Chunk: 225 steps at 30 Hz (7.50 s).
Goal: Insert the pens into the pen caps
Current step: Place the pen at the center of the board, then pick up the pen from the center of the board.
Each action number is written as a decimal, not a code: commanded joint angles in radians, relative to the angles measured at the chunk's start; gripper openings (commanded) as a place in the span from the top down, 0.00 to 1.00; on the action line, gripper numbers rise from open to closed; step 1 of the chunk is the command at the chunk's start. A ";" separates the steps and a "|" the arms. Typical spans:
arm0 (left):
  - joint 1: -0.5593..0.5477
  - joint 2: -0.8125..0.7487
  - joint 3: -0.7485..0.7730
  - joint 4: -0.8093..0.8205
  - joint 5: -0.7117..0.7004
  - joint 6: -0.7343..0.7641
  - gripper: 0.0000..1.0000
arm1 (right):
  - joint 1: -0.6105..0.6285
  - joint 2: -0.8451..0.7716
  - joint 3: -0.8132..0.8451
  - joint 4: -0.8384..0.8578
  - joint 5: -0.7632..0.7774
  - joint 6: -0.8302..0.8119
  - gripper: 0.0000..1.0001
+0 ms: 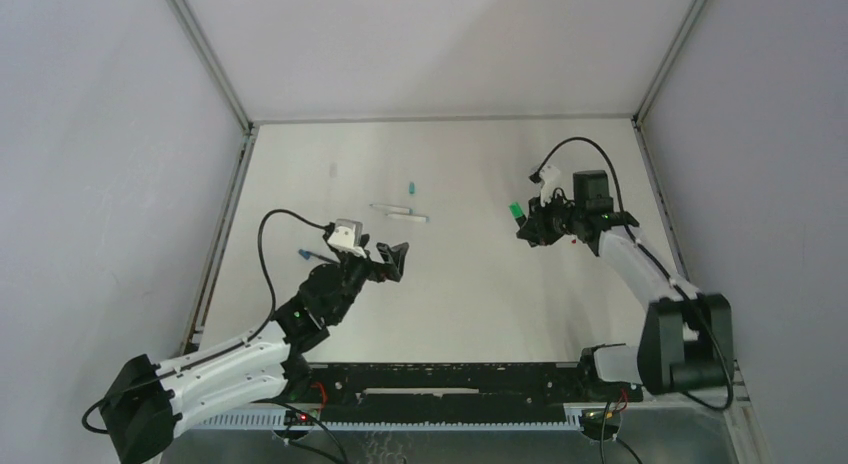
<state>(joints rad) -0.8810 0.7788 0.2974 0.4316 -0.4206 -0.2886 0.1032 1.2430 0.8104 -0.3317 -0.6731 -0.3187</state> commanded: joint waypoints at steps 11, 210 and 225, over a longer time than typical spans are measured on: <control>0.118 0.099 -0.014 0.049 -0.041 -0.075 0.00 | -0.074 0.489 0.318 -0.121 0.289 0.112 0.89; 0.021 0.597 0.516 -0.071 0.460 -0.313 1.00 | -0.031 -0.088 -0.065 0.502 -0.555 0.543 0.33; -0.102 0.703 0.616 0.038 0.446 -0.376 1.00 | 0.022 -0.054 -0.155 0.775 -0.411 0.889 0.21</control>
<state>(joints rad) -0.9668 1.4784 0.8551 0.3958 0.0364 -0.6384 0.0956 1.1759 0.6525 0.3855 -1.1088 0.5209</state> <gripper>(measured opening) 0.036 0.809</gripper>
